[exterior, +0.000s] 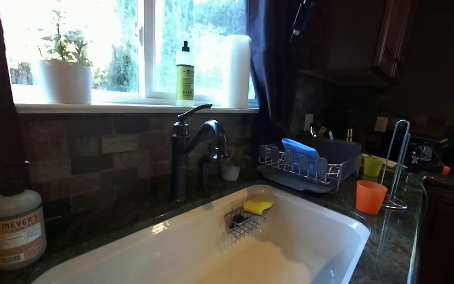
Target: Put the paper towel on the paper towel holder
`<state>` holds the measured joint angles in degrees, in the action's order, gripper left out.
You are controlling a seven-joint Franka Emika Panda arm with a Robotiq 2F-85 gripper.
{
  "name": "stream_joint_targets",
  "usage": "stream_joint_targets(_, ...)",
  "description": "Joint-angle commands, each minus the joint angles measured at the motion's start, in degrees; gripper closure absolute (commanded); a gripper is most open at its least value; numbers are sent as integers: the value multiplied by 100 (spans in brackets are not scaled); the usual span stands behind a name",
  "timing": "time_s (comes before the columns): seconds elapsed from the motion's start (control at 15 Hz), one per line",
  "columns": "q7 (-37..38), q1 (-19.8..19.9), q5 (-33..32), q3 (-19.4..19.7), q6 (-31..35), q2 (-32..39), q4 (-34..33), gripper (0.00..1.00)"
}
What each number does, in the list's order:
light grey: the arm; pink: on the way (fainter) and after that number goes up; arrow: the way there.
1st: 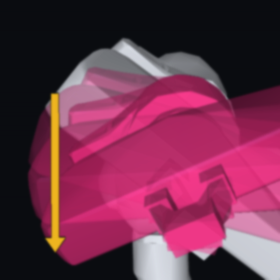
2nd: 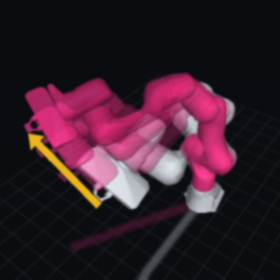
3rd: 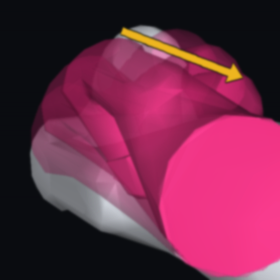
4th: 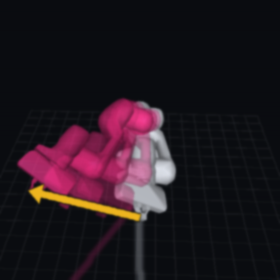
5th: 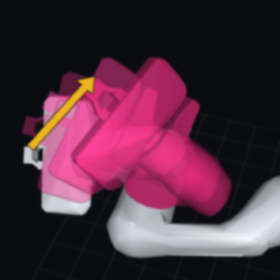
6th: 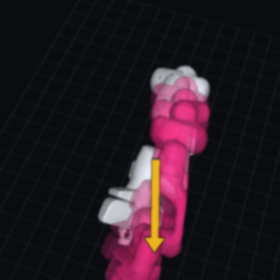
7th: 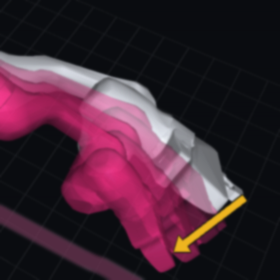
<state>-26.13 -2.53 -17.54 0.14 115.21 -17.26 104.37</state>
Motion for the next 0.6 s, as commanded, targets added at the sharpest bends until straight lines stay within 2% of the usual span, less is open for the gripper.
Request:
stream_joint_targets(0.0, -239, -26, 6, -22, -25, 975, -1467, 0)
stream_joint_targets(0.33, -528, 9, -66, -121, 39, 1998, -3118, 0)
stream_joint_targets(0.4, -356, -8, -25, -88, 188, 1513, -2371, 0)
stream_joint_targets(0.53, -419, -3, -26, -88, 187, 1815, -2801, 0)
